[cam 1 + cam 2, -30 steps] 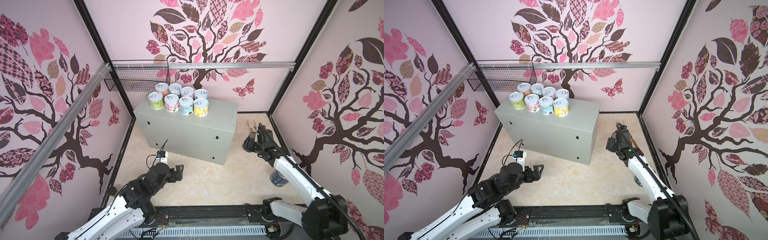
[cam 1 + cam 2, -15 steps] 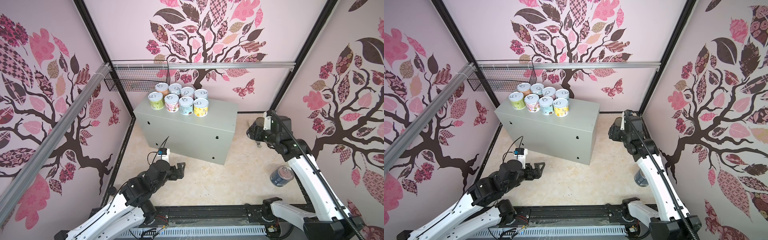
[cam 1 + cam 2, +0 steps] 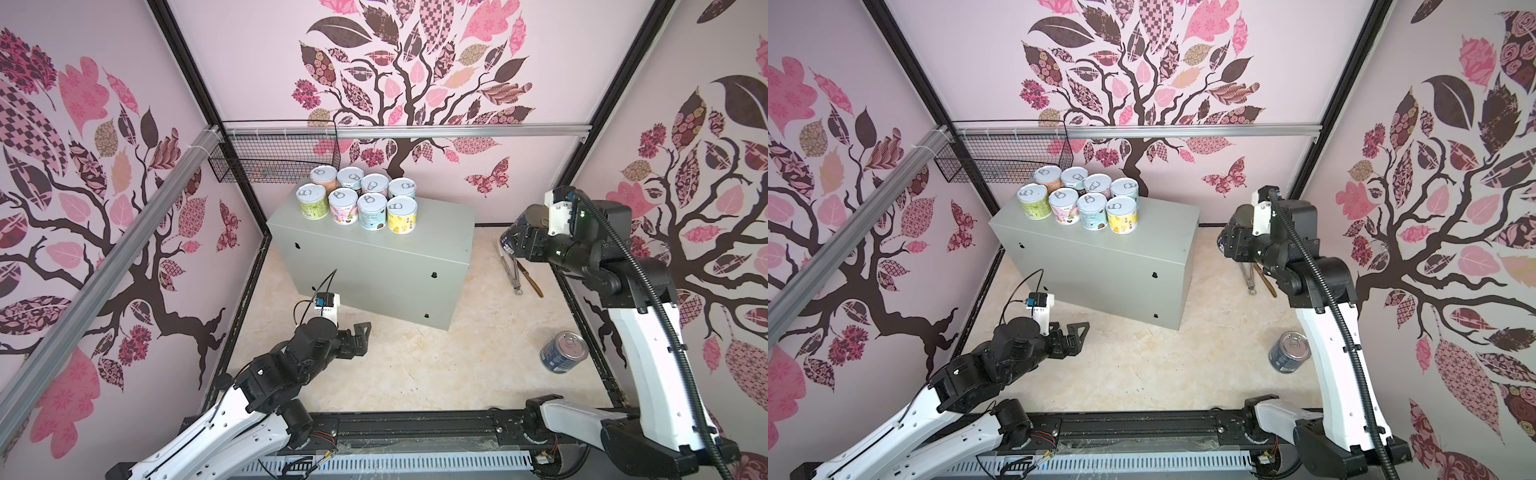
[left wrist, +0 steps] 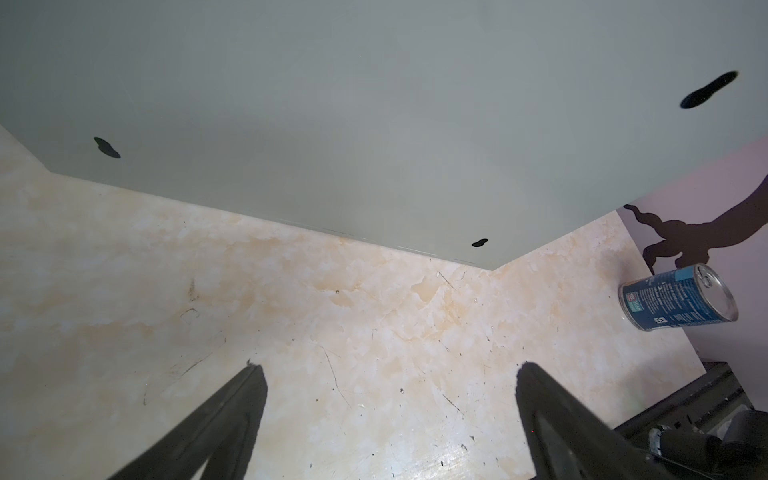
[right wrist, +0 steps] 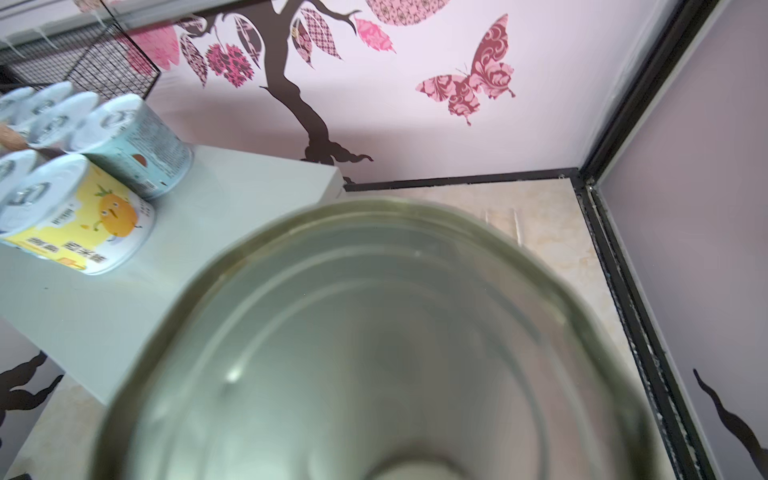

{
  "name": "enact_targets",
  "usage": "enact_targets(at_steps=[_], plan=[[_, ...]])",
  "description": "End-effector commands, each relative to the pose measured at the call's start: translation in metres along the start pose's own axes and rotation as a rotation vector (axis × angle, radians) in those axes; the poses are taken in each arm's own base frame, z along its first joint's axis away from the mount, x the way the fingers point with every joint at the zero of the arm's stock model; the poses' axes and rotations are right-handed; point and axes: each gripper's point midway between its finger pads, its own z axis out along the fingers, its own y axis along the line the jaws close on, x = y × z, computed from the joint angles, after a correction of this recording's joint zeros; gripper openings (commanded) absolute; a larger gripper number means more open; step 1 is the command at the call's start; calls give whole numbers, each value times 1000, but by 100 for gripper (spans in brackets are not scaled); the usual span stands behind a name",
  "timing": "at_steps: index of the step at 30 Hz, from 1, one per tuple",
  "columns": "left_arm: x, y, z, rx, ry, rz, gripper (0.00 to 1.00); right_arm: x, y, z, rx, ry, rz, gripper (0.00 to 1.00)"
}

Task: Place and organize the canned foods onto the counter
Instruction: 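Carry the can with the right gripper up toward the cabinet top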

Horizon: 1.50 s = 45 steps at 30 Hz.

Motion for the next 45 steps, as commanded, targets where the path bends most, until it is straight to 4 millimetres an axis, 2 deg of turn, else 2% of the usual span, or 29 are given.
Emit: enact_targets(at_steps=[1, 6, 11, 16, 23, 30, 35, 42, 45], plan=[[-21, -13, -10, 31, -37, 41, 98, -36, 22, -19, -62, -92, -40, 48], [-38, -18, -16, 14, -41, 72, 98, -59, 39, -21, -112, -109, -43, 47], [-53, -33, -21, 47, -37, 90, 98, -80, 52, -21, -156, -141, -48, 46], [-64, -39, -18, 66, -36, 78, 98, -84, 66, -2, -178, -122, -70, 46], [-71, -33, -4, 80, -11, 26, 98, -95, 95, 21, -213, -126, -114, 46], [-66, -29, 4, 63, 2, 38, 98, -102, 117, 48, -230, -141, -139, 46], [-56, -23, 12, 52, 21, 33, 98, -99, 130, 71, -232, -134, -170, 46], [-40, -10, 35, 47, 79, -22, 98, -96, 139, 104, -218, -131, -192, 46], [-40, -9, 35, 52, 77, -29, 98, -94, 142, 117, -211, -126, -208, 47]])
